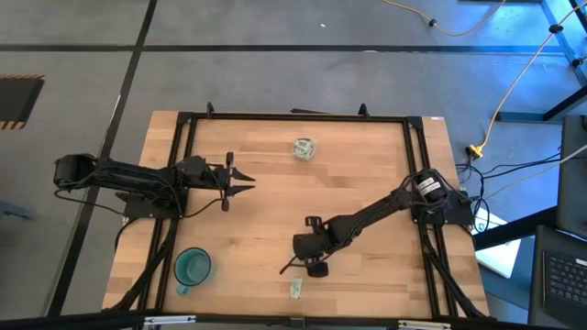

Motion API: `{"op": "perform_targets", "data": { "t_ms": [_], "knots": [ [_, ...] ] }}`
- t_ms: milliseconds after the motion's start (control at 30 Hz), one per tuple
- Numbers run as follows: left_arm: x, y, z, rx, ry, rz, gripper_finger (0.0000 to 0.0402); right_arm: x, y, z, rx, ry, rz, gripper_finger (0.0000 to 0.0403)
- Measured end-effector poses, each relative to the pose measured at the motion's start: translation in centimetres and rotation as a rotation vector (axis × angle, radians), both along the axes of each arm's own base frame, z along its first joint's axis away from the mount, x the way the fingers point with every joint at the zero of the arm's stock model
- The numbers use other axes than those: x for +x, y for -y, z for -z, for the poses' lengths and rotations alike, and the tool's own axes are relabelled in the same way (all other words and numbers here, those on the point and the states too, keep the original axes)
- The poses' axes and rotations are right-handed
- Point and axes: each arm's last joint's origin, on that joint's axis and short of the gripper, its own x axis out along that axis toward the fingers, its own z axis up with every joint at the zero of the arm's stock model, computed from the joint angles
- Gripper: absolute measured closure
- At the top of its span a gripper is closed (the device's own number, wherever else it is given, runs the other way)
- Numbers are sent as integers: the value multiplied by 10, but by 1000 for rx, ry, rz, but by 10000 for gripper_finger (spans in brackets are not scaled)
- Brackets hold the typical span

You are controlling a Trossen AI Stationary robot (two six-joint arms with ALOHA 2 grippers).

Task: Pick and place items into bin
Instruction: Put the light green stevia packet into the transparent bin

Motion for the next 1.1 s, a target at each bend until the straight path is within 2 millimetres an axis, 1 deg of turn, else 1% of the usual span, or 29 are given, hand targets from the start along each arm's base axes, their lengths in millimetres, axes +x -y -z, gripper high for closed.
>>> {"op": "perform_targets", "data": {
  "t_ms": [100,233,333,533,700,867,1100],
  "knots": [
    [0,0,0,0,0,0,320,0,10,1,-35,-22,28,399],
    [0,0,0,0,0,0,319,0,25,2,-128,-41,90,394],
    [0,0,0,-7,0,-1,318,2,32,3,-137,-46,111,390],
    [0,0,0,-7,0,-1,322,4,31,-1,-134,-46,106,389],
    [0,0,0,-7,1,-1,320,10,29,-11,-126,-56,101,385],
    [0,0,0,-7,0,-1,321,17,26,-25,-115,-40,88,360],
    [0,0,1,-9,-7,-1,323,20,25,-32,-108,-29,102,326]
  ]
}}
